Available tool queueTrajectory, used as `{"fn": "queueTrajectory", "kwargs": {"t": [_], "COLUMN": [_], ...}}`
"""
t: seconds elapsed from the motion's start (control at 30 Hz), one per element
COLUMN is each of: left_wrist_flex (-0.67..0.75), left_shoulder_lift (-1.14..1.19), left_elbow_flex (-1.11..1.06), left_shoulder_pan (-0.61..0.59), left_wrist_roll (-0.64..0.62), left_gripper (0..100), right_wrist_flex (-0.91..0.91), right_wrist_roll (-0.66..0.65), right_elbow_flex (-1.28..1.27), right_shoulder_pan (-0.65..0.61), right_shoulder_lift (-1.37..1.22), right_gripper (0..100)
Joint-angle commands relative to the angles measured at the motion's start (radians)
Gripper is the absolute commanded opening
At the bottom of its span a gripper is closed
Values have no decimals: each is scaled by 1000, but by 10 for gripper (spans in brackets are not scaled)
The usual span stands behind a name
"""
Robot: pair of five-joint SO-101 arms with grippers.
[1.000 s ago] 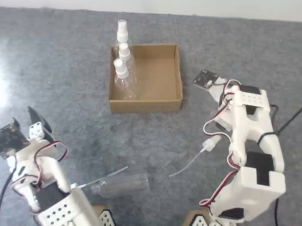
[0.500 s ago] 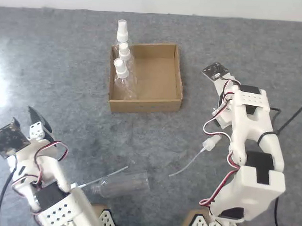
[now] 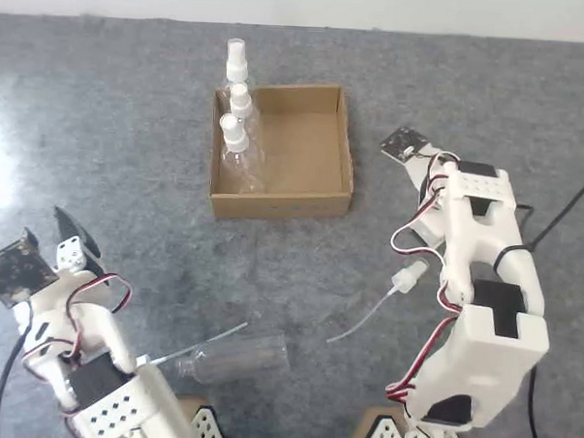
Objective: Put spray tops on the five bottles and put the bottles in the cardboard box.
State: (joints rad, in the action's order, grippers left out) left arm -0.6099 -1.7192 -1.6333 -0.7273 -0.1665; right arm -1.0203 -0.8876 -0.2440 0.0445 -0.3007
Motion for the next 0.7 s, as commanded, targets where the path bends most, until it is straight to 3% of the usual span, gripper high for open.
{"fn": "queueTrajectory", "kwargs": {"t": [0.0,0.23,0.67], "left_wrist_flex": [28,28,28], "left_shoulder_lift": [-18,-18,-18], "left_elbow_flex": [7,7,7], "left_shoulder_pan": [6,6,6], "left_wrist_roll": [8,8,8], "left_gripper": [156,156,156], "right_wrist_flex": [-51,-62,-59], "right_wrist_roll": [-74,-141,-146], "right_elbow_flex": [78,89,89], "right_shoulder_pan": [-27,-30,12], "right_shoulder_lift": [12,13,13], "right_gripper": [275,271,268]}}
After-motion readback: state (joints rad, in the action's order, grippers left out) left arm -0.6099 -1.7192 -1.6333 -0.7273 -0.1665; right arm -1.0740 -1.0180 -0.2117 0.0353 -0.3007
